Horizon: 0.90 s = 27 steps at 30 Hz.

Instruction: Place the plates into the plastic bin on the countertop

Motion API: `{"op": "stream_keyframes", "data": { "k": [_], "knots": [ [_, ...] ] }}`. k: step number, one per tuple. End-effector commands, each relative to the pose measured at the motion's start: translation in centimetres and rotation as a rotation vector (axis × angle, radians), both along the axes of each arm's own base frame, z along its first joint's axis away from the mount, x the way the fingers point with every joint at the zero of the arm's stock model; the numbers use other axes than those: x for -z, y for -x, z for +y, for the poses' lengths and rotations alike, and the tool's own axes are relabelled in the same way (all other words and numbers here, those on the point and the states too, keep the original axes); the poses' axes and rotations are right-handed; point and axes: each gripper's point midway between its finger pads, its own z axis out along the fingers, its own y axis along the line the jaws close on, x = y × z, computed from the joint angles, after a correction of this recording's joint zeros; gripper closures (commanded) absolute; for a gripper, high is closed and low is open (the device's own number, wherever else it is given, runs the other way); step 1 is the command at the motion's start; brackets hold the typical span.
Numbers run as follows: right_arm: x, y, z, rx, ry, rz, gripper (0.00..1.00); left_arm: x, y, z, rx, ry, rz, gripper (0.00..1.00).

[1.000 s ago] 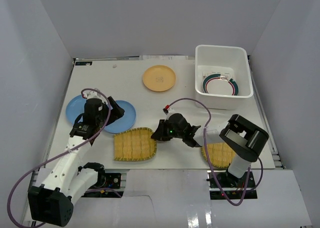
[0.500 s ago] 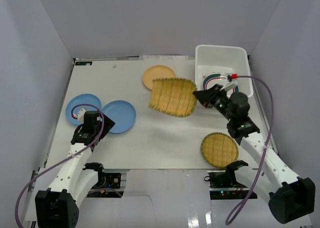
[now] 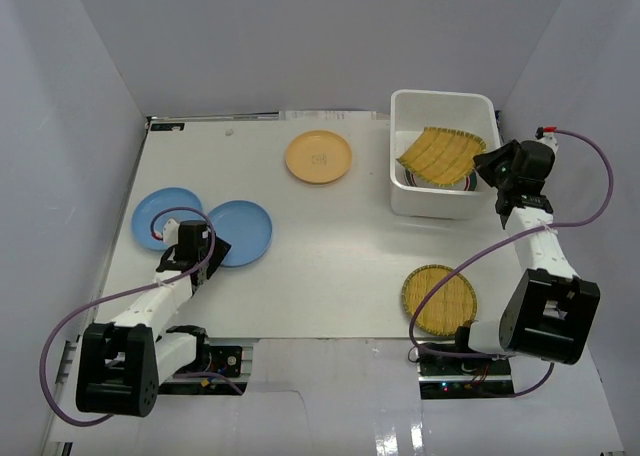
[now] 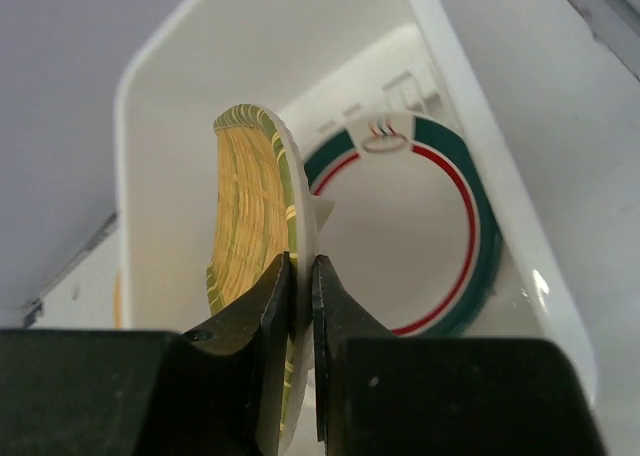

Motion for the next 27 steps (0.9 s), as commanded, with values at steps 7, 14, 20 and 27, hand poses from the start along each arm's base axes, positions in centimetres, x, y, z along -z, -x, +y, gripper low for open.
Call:
{"op": "stream_keyframes", "data": {
  "k": [7,14,20,27],
  "knots": [
    [0.1,-0.3,-1.0,0.022,0.085,-0.001,0.50,0.4,-1.0,-0.8,0.071,0.006,-0.027,1.00],
    [-3.8,2.0,1.4,-0.096,0.106,-0.082,0.10,-8.8,-2.8,-7.0,0.347,0.100,-0.318,1.00],
    [-10.3,7.3,6.0,-0.274,0.040,-0.278,0.29,-22.5,-4.9,-17.5,0.612,0.162,-0.579,1.00],
    [-19.0,15.3,11.8,-0.499,0.058,-0.494,0.92,-29.5,-10.6,-30.9,0.828,0.155,-0.677,1.00]
  ]
}}
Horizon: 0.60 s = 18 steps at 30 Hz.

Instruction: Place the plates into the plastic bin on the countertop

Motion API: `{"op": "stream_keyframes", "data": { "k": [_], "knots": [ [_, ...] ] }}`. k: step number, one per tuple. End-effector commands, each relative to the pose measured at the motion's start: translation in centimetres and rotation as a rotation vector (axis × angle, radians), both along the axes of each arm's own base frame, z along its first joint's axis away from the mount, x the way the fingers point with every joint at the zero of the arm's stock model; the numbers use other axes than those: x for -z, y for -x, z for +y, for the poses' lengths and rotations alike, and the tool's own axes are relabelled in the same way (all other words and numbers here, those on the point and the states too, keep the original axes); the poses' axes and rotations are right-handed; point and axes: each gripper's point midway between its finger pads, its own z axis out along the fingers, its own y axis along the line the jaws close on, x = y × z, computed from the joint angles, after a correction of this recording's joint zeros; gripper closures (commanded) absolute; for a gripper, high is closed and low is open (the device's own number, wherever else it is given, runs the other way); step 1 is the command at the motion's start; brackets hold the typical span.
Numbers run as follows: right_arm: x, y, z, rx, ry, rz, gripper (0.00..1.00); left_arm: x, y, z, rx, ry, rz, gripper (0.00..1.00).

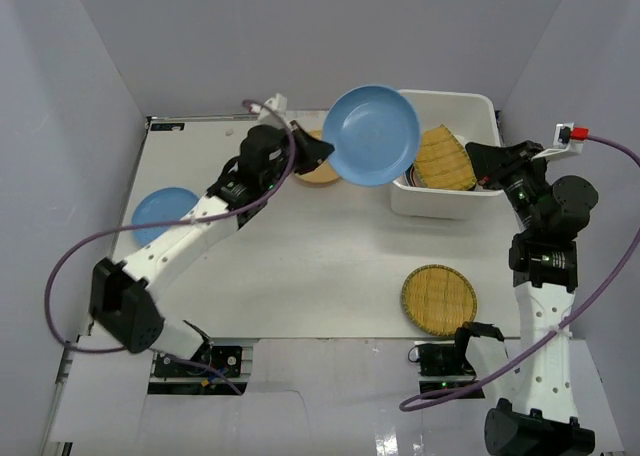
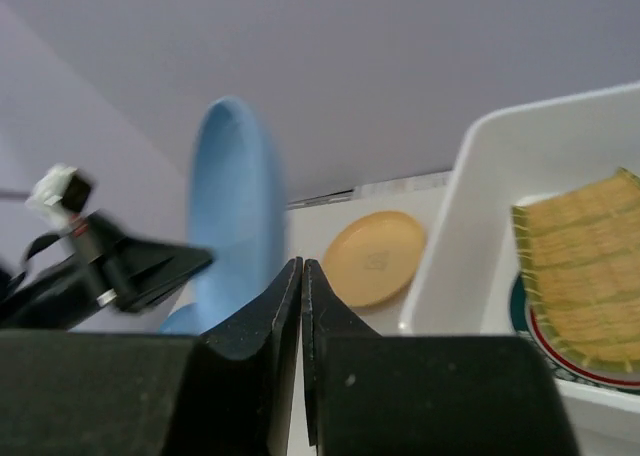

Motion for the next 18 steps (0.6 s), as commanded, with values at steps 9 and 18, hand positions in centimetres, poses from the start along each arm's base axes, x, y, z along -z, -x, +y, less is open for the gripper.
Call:
{"op": "stream_keyframes", "data": {
  "k": [9,18],
  "knots": [
    [-4.7,8.1,6.0,-0.256,0.090,-0.127,0.87,5.3,-10.7,-19.2,0.180,-0.187,0.036,1.00],
    [-3.5,9.1,6.9,-0.285,0.127,-0.110,0.81,3.9,-12.0,-22.1,0.223,-0.089,-0.059,0.21]
  ]
}}
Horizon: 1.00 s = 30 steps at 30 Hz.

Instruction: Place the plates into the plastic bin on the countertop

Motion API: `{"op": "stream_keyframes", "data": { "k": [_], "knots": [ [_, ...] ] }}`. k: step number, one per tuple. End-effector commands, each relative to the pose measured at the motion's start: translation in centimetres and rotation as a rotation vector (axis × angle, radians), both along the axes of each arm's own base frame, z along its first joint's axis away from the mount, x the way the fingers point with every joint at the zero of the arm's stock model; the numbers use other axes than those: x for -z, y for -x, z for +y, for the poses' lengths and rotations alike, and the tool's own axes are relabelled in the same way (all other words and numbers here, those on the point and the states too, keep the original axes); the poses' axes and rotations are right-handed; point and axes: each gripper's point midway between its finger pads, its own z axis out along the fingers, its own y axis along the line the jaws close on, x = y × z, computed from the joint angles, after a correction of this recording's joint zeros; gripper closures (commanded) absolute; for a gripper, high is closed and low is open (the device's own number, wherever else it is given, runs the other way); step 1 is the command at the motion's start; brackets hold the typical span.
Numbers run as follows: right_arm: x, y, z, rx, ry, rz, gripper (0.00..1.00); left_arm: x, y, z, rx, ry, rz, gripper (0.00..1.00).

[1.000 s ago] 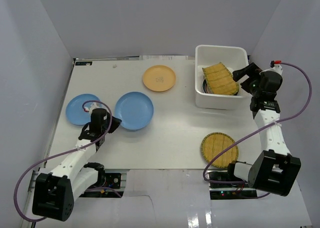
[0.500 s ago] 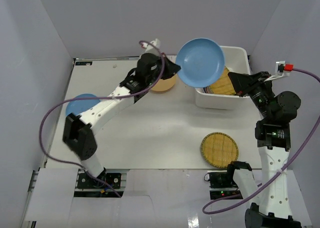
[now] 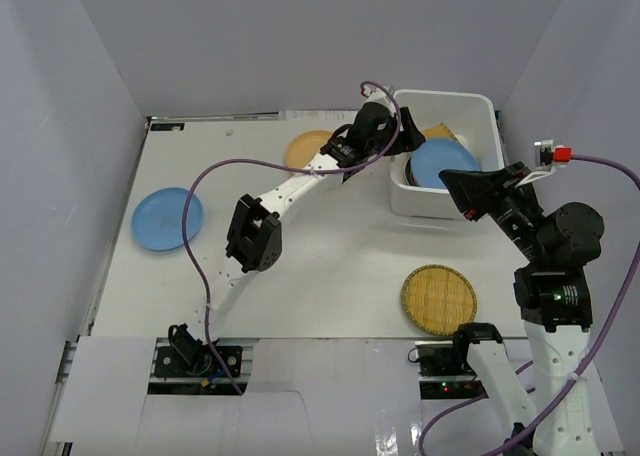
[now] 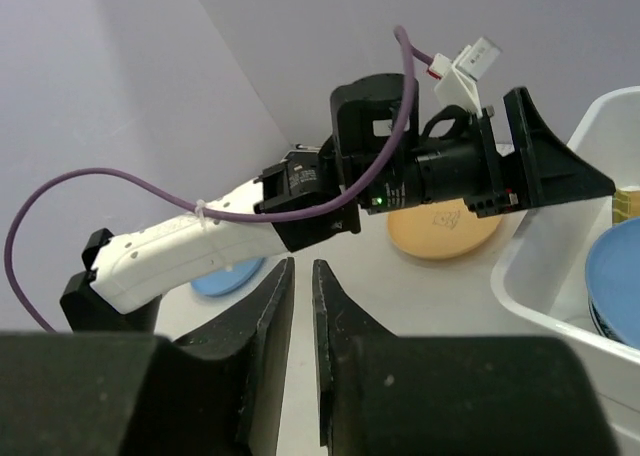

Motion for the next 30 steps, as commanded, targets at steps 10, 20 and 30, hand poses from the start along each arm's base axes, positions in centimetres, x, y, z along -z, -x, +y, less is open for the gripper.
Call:
{"op": "stream_keyframes", "data": {
  "k": [10,20,30],
  "knots": [
    [3.2,-1.6,0.0,0.011,0.046,0.038,0.77,-13.7,9.6,7.2,0.120,0.071,-0.193,0.11],
    [6.5,-2.0,0.7,-0.039,0.079,0.080,0.72,6.5,30.8,11.5,0.456,-0.103,0.226,0.28],
    [10.1,0.1,1.4,-0.103,0.118,0.128,0.65,13.3,33.8,5.5,0.611,-0.074,0.307,0.18]
  ]
}}
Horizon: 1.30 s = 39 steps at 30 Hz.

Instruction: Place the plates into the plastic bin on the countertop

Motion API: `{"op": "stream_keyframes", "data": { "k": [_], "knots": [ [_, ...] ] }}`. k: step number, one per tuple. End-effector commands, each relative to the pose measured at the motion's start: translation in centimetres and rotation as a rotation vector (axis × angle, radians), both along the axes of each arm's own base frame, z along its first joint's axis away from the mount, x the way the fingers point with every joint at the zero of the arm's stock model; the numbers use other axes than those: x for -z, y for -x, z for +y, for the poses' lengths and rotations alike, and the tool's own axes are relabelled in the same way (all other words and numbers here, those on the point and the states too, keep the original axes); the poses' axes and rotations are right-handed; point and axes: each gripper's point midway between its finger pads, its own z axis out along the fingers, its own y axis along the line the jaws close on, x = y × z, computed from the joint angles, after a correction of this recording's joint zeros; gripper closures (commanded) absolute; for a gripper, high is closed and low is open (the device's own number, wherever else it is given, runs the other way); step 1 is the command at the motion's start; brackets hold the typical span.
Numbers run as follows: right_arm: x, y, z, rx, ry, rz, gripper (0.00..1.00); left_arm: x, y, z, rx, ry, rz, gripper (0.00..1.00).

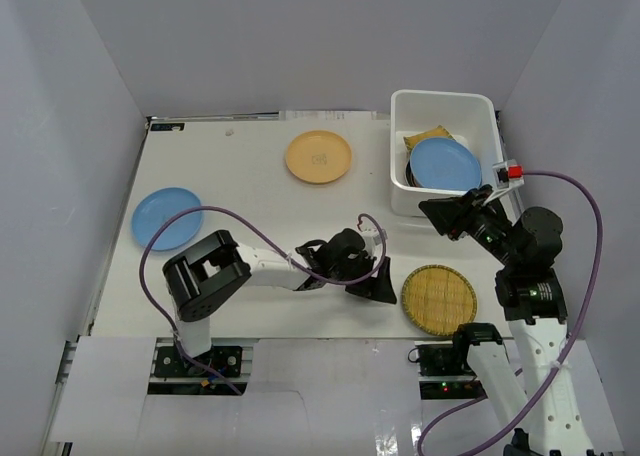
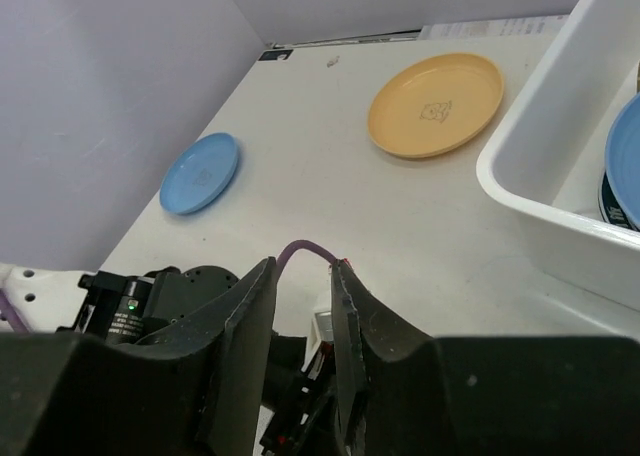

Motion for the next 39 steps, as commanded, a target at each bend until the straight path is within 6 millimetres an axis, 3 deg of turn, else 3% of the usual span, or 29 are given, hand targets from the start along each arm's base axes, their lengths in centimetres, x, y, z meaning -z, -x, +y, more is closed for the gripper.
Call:
{"op": "stream_keyframes", "data": {
  "k": [1,7,12,13,16,17,18,21,22,24,25,26,27,28,29,31,32,34,35,36,37,38,39],
  "knots": [
    [-0.2,1.4,0.3,-0.037,0.022,-0.044,0.65,-3.1,-0.9,-3.3,0.027,0.153,-0.036,0.17],
    [1.4,1.9,0.5,-0.042,0.006,-0.006,0.65,1.8,-1.3,-5.9,0.050,0.089,0.055,0.19],
    [1.8,1.8,0.3,-0.031,0.007,0.000,0.65,4.8,-1.7,-7.1,0.057,0.061,0.093,0.39],
    [1.9,1.8,0.4,-0.034,0.006,0.003,0.65,4.9,-1.7,-7.2,0.058,0.063,0.094,0.57],
    [1.8,1.8,0.4,-0.039,0.009,0.006,0.65,4.6,-2.0,-6.5,0.037,0.055,0.074,0.91],
    [1.6,1.7,0.4,-0.037,0.014,-0.001,0.65,4.3,-2.3,-6.1,0.022,0.052,0.059,1.00],
    [1.4,1.7,0.4,-0.039,0.014,0.001,0.65,3.9,-2.6,-5.5,0.011,0.053,0.047,1.00],
    [0.2,1.7,0.5,-0.044,0.003,-0.017,0.63,0.8,-2.8,-2.2,-0.025,0.080,0.004,1.00],
    [-0.3,1.7,0.7,-0.052,-0.004,-0.034,0.62,-1.3,-2.3,-0.4,-0.036,0.104,-0.019,1.00],
    [-0.6,1.6,1.0,-0.073,-0.013,-0.028,0.61,-3.1,-3.1,2.6,-0.104,0.087,-0.054,1.00],
    [-1.0,1.5,1.0,-0.072,-0.013,-0.034,0.61,-6.7,-3.2,4.4,-0.140,0.138,-0.113,1.00],
    [-1.3,1.3,0.9,-0.063,-0.015,-0.043,0.61,-8.3,-3.7,5.7,-0.177,0.148,-0.152,1.00],
    [-1.3,1.0,1.0,-0.061,-0.016,-0.037,0.59,-8.7,-4.6,8.2,-0.239,0.103,-0.165,1.00],
    [-2.0,1.0,1.1,-0.067,-0.023,-0.053,0.58,-12.8,-5.7,10.5,-0.333,0.157,-0.253,1.00],
    [-2.1,0.8,1.4,-0.075,-0.031,-0.048,0.57,-12.8,-7.4,13.8,-0.445,0.090,-0.274,1.00],
    [-2.5,0.2,1.6,-0.072,-0.036,-0.055,0.56,-15.7,-9.0,17.7,-0.573,0.098,-0.336,1.00],
    [-2.2,-0.6,1.8,-0.070,-0.035,-0.039,0.56,-18.9,-9.7,20.9,-0.675,0.121,-0.398,1.00],
    [-1.6,-1.2,3.0,-0.085,-0.037,-0.015,0.56,-22.2,-10.6,24.2,-0.792,0.121,-0.495,1.00],
    [-0.4,-2.1,4.0,-0.097,-0.034,0.014,0.56,-25.7,-10.2,25.8,-0.844,0.167,-0.552,1.00],
    [0.5,-1.1,6.7,-0.175,-0.026,0.037,0.55,-27.5,-10.1,26.7,-0.875,0.183,-0.595,1.00],
    [1.4,-2.0,7.6,-0.134,-0.009,0.055,0.55,-29.2,-10.2,27.9,-0.928,0.195,-0.634,1.00],
    [2.7,-2.8,9.7,-0.142,0.024,0.062,0.54,-32.7,-9.7,28.9,-0.963,0.261,-0.687,1.00],
    [3.3,-0.7,13.3,-0.226,0.047,0.062,0.54,-34.3,-9.4,29.4,-0.981,0.290,-0.717,1.00]
  ]
}}
